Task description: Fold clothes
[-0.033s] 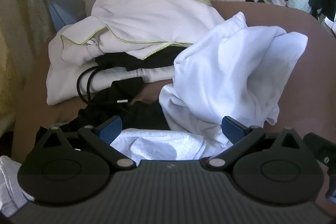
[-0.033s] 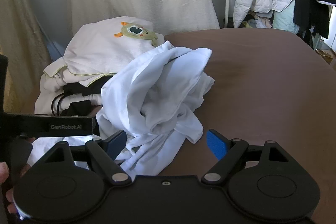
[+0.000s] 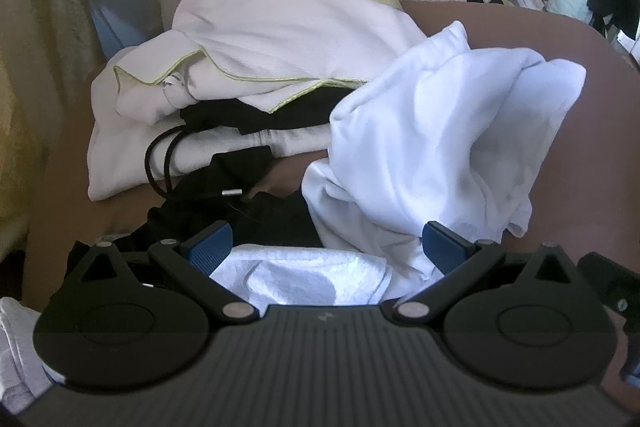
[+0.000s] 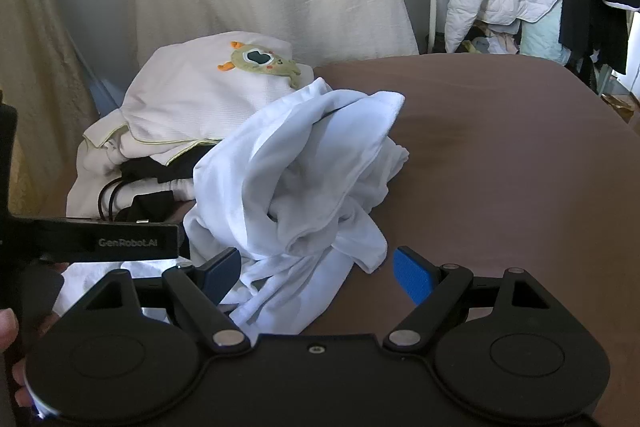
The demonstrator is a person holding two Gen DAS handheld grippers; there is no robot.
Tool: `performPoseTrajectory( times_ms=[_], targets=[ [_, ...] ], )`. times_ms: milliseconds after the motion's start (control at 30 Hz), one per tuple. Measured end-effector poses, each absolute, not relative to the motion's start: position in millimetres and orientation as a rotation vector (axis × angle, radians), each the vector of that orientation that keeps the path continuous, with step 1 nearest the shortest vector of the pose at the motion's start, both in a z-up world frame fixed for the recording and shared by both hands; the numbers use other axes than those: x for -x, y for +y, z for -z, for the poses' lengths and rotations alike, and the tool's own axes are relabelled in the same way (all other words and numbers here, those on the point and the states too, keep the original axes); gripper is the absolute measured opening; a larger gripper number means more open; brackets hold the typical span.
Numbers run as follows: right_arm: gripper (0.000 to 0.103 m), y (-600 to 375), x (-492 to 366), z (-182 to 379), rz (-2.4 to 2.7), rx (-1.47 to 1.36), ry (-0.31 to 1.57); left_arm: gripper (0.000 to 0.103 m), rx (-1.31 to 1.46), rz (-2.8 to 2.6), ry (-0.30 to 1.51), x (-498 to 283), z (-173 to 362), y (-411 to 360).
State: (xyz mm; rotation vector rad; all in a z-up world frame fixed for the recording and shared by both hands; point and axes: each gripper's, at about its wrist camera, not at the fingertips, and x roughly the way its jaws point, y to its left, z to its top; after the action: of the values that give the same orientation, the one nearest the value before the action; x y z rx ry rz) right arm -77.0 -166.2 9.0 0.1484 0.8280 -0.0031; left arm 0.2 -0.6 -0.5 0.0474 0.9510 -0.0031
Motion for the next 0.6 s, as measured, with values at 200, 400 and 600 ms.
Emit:
performPoseTrajectory(
  times_ms=[200,400,600],
  targets=[
    [0.087,-167,75,-10,0.005,-0.145,0.831,0.103,-0.055,0.014,0.946,-2,3,-4],
    [0.087,-164,78,-1,0.003,-0.146,0.831,0.103,-0.062,0.025,0.94,-3,6,-7],
    [0.087,-164,79,2,-0.001,-0.148,0.841,0.103,-0.065,0.038,0.94,-3,8,-8]
  ],
)
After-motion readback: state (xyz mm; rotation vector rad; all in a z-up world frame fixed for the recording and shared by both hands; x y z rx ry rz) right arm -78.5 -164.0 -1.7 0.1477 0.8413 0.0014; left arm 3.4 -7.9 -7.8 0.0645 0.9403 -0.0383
